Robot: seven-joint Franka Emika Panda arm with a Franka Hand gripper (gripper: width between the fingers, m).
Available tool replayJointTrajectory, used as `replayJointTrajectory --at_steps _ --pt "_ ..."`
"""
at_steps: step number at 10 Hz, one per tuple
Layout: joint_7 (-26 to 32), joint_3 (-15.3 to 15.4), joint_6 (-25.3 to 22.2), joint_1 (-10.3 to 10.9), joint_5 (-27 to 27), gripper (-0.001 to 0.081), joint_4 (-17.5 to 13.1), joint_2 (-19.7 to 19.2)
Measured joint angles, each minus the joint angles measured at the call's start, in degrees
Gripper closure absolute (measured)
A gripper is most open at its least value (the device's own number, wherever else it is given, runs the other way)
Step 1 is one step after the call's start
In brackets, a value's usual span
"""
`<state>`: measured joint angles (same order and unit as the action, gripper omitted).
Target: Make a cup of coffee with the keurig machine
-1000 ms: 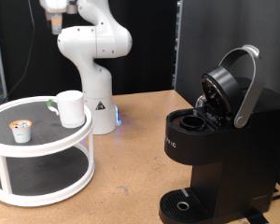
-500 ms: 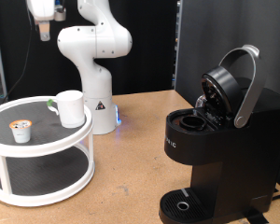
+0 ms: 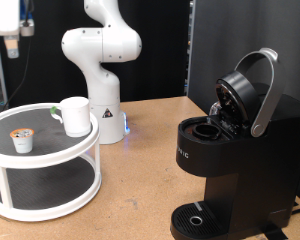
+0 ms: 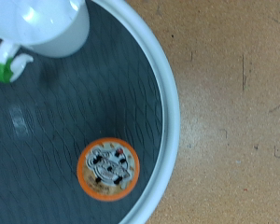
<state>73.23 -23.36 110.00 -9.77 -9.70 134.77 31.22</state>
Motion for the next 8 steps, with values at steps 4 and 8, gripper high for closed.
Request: replayJointTrajectory --at_steps 4,8 --pt "2.2 -1.9 1.0 0.0 0.0 0.0000 -2.5 -5.7" --pt "3.6 -1.9 1.2 0.0 0.0 0.0000 -2.0 -6.4"
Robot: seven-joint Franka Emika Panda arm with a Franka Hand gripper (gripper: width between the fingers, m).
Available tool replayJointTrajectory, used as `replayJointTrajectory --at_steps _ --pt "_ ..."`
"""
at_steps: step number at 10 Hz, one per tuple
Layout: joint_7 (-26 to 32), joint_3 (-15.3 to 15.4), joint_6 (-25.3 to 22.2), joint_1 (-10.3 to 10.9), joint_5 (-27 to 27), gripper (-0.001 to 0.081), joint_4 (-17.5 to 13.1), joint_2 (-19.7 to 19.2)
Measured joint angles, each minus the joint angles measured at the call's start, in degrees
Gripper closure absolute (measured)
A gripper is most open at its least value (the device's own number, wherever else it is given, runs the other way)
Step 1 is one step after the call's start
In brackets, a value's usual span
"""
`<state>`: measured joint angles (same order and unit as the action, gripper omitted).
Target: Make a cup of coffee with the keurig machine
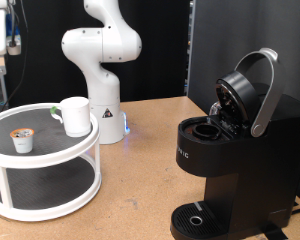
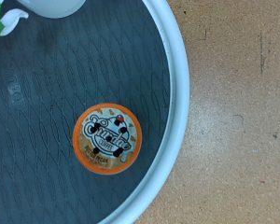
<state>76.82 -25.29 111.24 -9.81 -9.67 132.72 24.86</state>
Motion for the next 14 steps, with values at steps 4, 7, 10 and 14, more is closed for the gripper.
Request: replayJointTrajectory --at_steps 4,7,10,14 --pt "-0.1 -0.3 7.6 0.0 0.4 0.0000 5.8 -0.4" --pt "-0.1 -0.6 13.3 -0.2 -0.2 0.0000 9.4 -1.5" --pt "0.0 -0.7 18.5 -0.6 -2.0 0.0000 12.2 -4.0" --pt "0.3 -1.2 24.8 -0.9 -3.7 0.0000 14.8 -7.0"
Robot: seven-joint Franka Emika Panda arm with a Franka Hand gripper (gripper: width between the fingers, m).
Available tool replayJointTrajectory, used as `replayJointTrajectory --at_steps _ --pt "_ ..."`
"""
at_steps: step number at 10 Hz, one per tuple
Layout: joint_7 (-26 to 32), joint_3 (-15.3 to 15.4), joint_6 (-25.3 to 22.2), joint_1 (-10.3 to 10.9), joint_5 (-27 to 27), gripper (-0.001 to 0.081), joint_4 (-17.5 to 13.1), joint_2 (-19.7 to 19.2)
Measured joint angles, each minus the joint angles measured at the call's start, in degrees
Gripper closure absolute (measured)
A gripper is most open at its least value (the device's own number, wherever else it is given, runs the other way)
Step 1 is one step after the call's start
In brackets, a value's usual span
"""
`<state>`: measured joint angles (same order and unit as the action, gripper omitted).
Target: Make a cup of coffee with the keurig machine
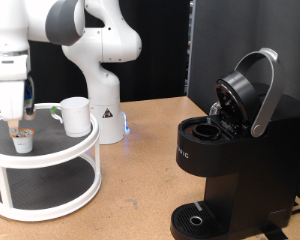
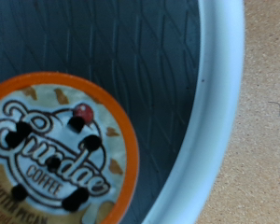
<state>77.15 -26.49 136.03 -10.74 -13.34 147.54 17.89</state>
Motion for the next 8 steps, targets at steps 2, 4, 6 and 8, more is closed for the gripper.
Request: replayJointTrajectory --at_steps 2,4,6,8 --pt "1.4 -0.4 1.8 0.0 0.0 0.0000 1.1 -0.8" --pt "2.1 -0.7 3.6 0.0 0.0 0.0000 2.4 -1.5" --pt "2.2 -0.9 4.7 0.0 0.0 0.0000 3.5 -1.6" --pt "2.3 -1.1 5.1 0.0 0.0 0.0000 4.1 -1.6"
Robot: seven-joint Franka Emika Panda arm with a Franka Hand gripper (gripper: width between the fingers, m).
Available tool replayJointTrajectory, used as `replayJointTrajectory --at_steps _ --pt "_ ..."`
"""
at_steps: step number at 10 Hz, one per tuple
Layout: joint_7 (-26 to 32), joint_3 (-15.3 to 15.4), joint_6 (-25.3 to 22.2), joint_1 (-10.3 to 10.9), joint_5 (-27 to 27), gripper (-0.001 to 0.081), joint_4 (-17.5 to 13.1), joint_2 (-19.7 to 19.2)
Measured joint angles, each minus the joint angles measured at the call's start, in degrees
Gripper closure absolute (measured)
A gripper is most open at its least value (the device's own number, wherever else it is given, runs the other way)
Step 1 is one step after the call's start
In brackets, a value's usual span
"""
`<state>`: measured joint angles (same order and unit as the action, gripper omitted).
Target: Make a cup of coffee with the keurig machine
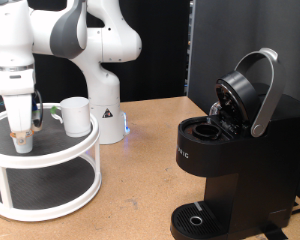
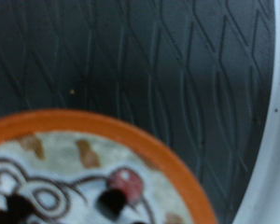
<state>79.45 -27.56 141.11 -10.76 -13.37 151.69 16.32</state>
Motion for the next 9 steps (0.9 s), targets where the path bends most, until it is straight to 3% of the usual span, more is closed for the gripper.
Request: replayJointTrajectory --at_steps 4,5,6,7,8,9 --pt "0.0 -0.3 0.5 0.0 0.0 0.0000 0.5 0.0" --pt "0.0 -0.3 0.5 0.0 0.0 0.0090 0.5 0.0" --pt "0.0 -0.3 0.5 0.0 0.0 0.0090 0.5 0.0" --pt "0.0 -0.3 0.5 0.0 0.0 0.0272 0.5 0.0" --pt "0.0 -0.3 0.5 0.0 0.0 0.0272 0.5 0.0" --pt "0.0 -0.3 0.5 0.0 0.0 0.0370 0.5 0.0"
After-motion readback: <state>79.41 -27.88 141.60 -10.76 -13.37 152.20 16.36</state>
